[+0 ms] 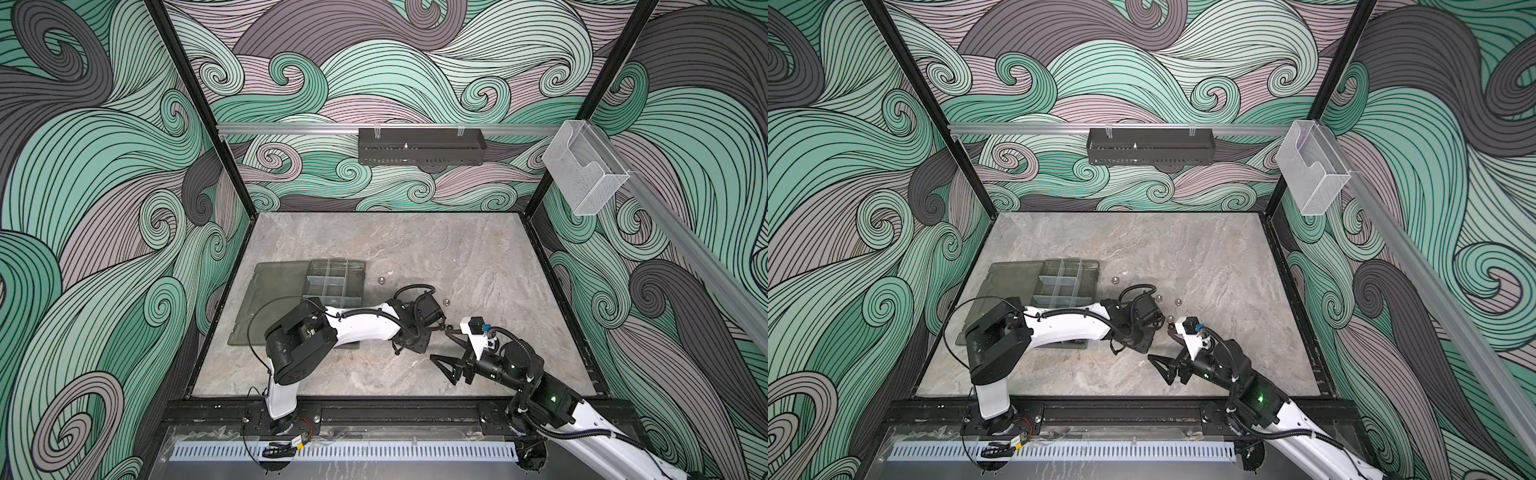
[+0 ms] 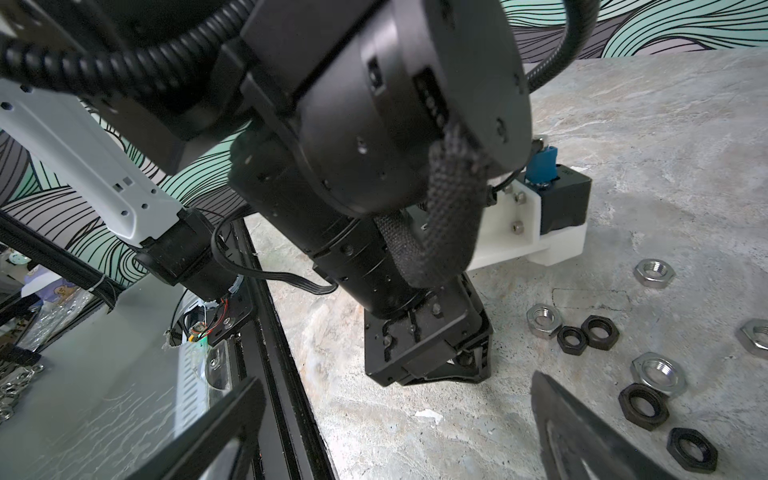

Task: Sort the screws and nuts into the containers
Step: 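Move the open left gripper back to the pile over a black hex nut, then close the left gripper on the black hex nut and lift it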

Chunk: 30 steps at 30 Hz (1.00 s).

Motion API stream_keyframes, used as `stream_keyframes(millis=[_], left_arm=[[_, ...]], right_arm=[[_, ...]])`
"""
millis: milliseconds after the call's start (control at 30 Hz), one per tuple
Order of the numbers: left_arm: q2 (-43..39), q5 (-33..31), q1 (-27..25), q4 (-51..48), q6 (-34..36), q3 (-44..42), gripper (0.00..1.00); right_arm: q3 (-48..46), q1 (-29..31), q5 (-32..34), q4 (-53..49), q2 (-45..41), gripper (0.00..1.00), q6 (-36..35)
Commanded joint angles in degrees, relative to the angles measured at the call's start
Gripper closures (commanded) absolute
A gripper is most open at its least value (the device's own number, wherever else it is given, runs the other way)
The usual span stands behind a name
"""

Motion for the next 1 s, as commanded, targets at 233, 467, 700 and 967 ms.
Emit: stream_keyframes(millis=[233,467,700,967], left_arm=[[3.09,-1.49,-0.15,-4.13,0.96,3.60,0.61],[4.98,-0.56,-0.16,-3.80,0.63,4.23,0.63],[4.48,-3.63,0.23,-6.18,-0.27,3.33,0.70],[1.30,-4.47,3.73,-6.13,-1.00,-0.48,0.75]], right_arm=[[-0.52,-0.36,-0.49,0.09,0.07,0.01,-0.01],[-0.60,-0.36,-0.45,0.23,0.03,0.01,-0.10],[-0.60,-0.36,-0.43,1.15,1.53,0.01,-0.35],[-0.82,-0.36,-0.22,2.04,2.19,0.01,-0.54]])
